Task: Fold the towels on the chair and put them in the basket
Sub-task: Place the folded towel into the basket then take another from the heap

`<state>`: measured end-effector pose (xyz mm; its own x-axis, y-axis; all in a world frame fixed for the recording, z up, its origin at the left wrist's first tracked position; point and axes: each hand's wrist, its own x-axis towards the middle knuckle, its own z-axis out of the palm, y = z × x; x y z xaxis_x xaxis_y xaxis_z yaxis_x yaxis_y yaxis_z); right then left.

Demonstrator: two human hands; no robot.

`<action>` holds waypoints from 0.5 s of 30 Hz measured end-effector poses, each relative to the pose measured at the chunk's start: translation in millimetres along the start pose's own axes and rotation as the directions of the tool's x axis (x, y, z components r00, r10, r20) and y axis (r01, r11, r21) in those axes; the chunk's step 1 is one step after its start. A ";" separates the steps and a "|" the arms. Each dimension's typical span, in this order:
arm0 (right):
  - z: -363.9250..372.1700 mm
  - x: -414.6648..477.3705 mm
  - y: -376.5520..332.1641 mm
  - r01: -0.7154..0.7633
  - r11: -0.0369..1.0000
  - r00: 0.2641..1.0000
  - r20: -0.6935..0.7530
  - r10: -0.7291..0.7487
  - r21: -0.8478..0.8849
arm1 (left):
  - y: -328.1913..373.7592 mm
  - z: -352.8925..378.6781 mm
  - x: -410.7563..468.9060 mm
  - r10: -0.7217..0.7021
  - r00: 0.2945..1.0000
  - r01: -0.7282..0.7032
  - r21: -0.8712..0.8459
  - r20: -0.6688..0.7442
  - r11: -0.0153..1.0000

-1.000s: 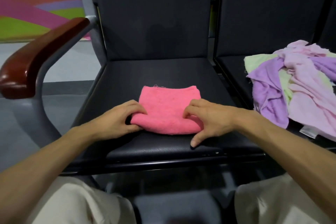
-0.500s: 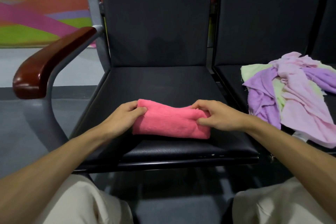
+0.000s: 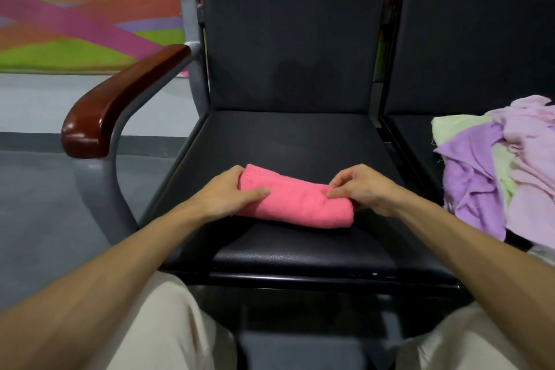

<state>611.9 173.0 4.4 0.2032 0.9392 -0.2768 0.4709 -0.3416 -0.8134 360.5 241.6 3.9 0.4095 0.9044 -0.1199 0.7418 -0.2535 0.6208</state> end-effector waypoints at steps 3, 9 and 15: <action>-0.8 6.7 -2.2 0.075 0.963 0.995 -0.045 -0.090 -0.257 | -0.6 6.3 8.7 -0.036 0.998 0.038 0.044 -0.047 0.998; 9.8 14.6 2.8 0.324 0.657 0.927 0.091 -0.364 -0.680 | 12.2 18.1 20.5 -0.212 0.971 0.220 0.067 -0.107 0.973; 5.1 7.5 2.1 0.349 0.782 0.936 0.153 -0.316 -0.516 | 19.3 9.6 17.5 -0.340 0.940 0.339 0.049 0.013 0.940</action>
<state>610.0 179.5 -2.0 -0.0898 0.9928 -0.0799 0.8824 0.0421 -0.4686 387.0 249.3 6.4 0.1402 0.9321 -0.3338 0.8618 0.0511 0.5047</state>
